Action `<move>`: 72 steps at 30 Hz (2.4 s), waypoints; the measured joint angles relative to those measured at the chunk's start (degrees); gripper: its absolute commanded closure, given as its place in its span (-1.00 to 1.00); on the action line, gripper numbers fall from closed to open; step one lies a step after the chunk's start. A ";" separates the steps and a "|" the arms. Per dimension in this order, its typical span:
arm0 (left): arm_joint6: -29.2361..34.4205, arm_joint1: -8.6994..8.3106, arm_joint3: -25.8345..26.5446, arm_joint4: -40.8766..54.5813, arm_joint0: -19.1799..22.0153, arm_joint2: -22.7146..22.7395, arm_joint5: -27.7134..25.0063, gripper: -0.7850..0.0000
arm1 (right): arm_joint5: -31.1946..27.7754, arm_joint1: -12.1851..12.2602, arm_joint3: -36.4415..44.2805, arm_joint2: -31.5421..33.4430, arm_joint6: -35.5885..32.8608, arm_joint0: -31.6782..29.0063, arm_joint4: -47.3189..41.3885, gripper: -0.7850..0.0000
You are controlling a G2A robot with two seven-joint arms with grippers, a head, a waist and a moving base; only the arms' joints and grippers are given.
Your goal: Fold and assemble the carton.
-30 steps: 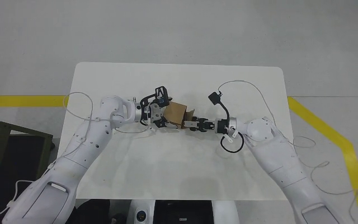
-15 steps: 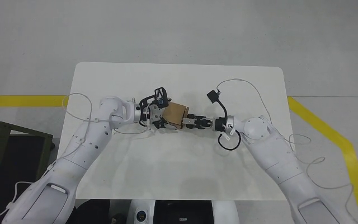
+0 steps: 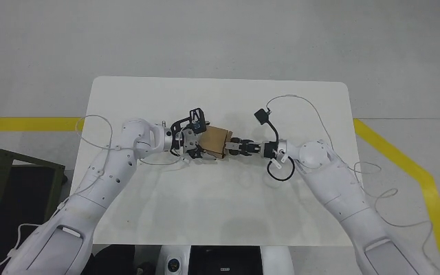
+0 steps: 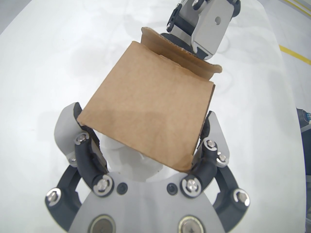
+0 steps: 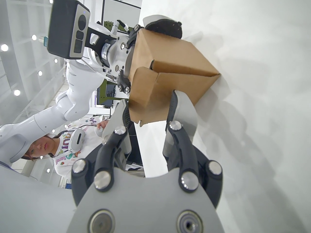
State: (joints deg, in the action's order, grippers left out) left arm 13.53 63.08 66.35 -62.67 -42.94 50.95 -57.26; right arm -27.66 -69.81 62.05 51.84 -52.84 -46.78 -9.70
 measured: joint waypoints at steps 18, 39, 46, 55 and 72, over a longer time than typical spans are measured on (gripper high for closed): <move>0.87 0.22 -0.02 0.62 0.06 -0.40 -0.25 -1.00 | 2.93 0.44 1.96 0.95 0.68 0.18 5.96 0.27; 0.67 0.20 -0.04 0.22 -0.01 -0.14 -0.33 -1.00 | 4.79 0.34 2.69 0.89 0.53 0.23 7.69 0.29; 1.00 0.18 0.13 0.23 -0.07 -0.11 -0.46 -1.00 | 4.20 -0.01 3.19 0.35 0.55 0.95 7.64 0.29; 1.44 0.25 0.28 0.35 0.03 -0.25 -0.43 -1.00 | 2.99 -0.44 3.21 -0.65 -0.30 1.76 8.03 0.21; 2.33 0.32 -0.18 0.87 0.12 -0.47 -0.71 -1.00 | 0.94 0.66 6.25 2.25 -1.77 -1.17 7.45 0.20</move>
State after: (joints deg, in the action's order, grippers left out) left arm 15.86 63.40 66.17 -61.80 -42.82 50.48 -57.97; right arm -26.72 -69.14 68.30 54.09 -54.60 -47.95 -2.25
